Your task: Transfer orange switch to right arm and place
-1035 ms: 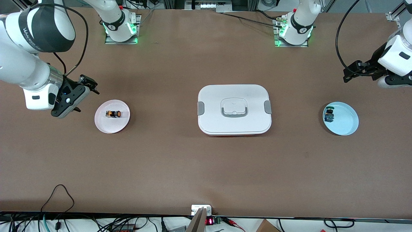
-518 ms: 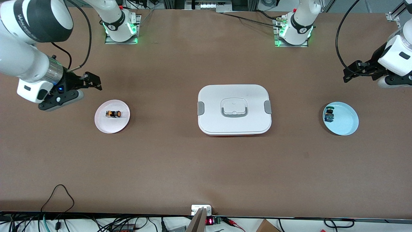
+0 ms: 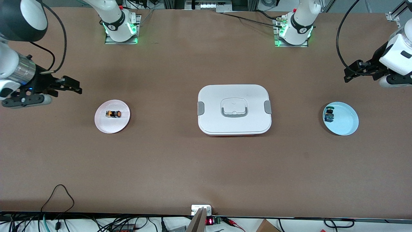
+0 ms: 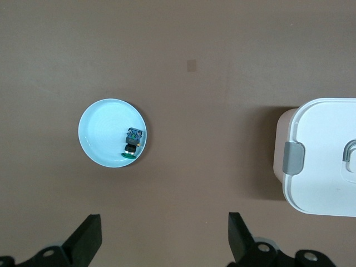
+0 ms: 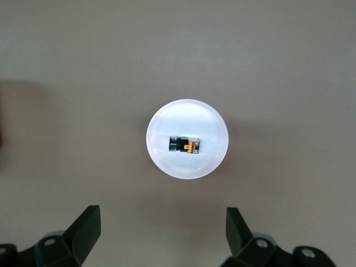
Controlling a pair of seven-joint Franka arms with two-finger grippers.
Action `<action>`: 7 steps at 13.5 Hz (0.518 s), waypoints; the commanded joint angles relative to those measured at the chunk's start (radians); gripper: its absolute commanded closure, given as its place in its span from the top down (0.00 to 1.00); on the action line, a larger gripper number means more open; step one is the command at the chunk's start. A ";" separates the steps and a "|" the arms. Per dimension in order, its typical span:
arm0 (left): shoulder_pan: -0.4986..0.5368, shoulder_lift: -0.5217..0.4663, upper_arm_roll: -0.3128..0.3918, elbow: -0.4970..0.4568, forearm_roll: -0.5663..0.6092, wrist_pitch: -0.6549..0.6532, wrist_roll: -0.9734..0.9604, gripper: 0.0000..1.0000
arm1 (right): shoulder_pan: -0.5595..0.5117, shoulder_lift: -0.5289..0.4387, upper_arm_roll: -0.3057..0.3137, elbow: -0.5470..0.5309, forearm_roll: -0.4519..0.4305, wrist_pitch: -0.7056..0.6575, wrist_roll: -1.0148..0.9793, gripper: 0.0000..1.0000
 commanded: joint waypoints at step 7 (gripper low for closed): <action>0.006 0.012 -0.001 0.024 -0.003 -0.034 0.017 1.00 | -0.004 0.004 -0.009 0.139 -0.182 -0.224 0.003 1.00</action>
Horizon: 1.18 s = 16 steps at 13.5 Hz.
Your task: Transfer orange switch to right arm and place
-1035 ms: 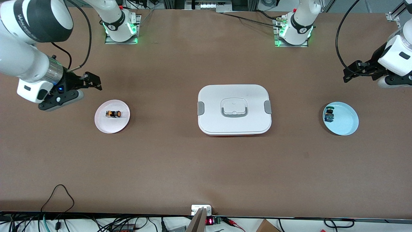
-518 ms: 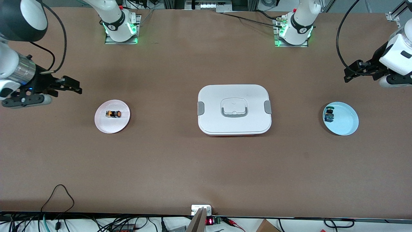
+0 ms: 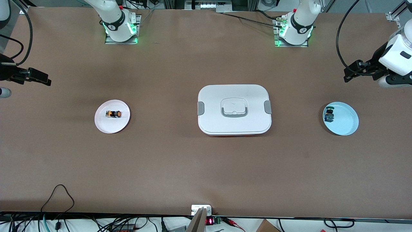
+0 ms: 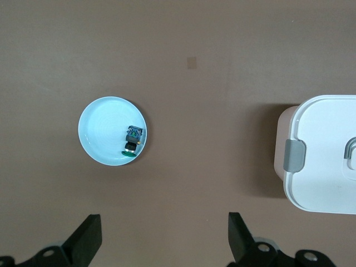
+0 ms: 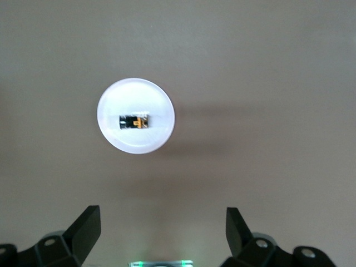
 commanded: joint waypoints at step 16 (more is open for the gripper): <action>0.004 0.024 -0.009 0.050 -0.006 -0.034 0.013 1.00 | 0.010 -0.076 0.004 -0.071 0.027 0.082 -0.004 1.00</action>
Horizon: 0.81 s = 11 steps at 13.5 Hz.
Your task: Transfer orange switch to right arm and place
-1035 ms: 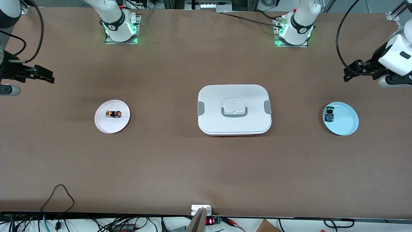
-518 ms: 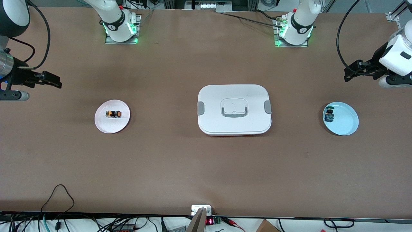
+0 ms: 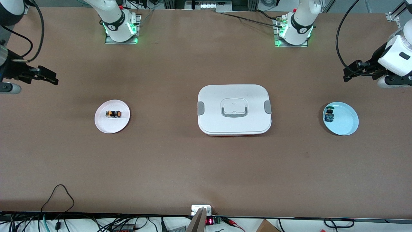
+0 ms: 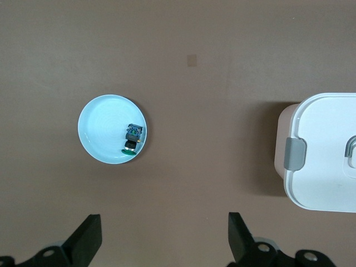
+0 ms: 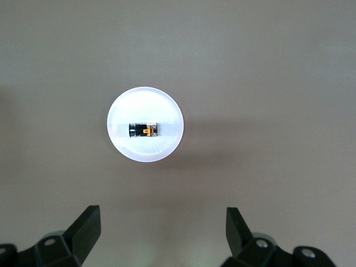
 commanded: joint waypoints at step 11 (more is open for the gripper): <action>0.001 0.020 -0.005 0.047 -0.006 -0.047 0.013 1.00 | 0.003 0.000 0.012 0.058 0.012 -0.036 -0.028 1.00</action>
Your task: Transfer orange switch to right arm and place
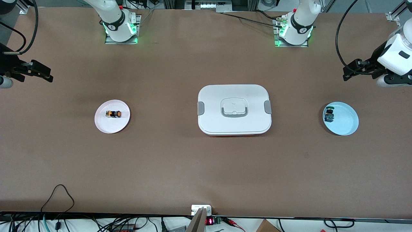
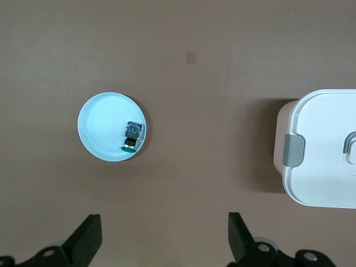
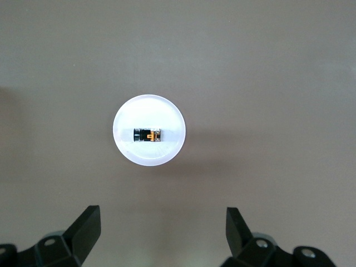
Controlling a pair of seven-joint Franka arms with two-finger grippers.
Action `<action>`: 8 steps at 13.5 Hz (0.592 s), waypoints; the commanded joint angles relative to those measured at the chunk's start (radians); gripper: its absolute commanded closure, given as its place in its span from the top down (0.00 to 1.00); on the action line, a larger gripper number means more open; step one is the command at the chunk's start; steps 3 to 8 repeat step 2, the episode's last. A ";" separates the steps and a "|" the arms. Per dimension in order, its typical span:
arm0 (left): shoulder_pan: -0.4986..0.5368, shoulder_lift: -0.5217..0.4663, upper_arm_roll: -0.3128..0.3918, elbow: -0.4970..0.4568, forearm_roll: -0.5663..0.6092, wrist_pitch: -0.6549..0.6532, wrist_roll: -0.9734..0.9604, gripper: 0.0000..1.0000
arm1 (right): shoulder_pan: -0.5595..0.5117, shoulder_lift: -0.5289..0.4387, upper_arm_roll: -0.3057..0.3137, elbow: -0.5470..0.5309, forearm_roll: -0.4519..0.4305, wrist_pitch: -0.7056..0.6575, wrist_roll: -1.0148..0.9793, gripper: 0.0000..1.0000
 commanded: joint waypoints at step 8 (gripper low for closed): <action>0.002 0.018 -0.003 0.038 -0.006 -0.029 0.013 1.00 | -0.003 0.000 0.005 0.020 0.012 -0.022 -0.002 1.00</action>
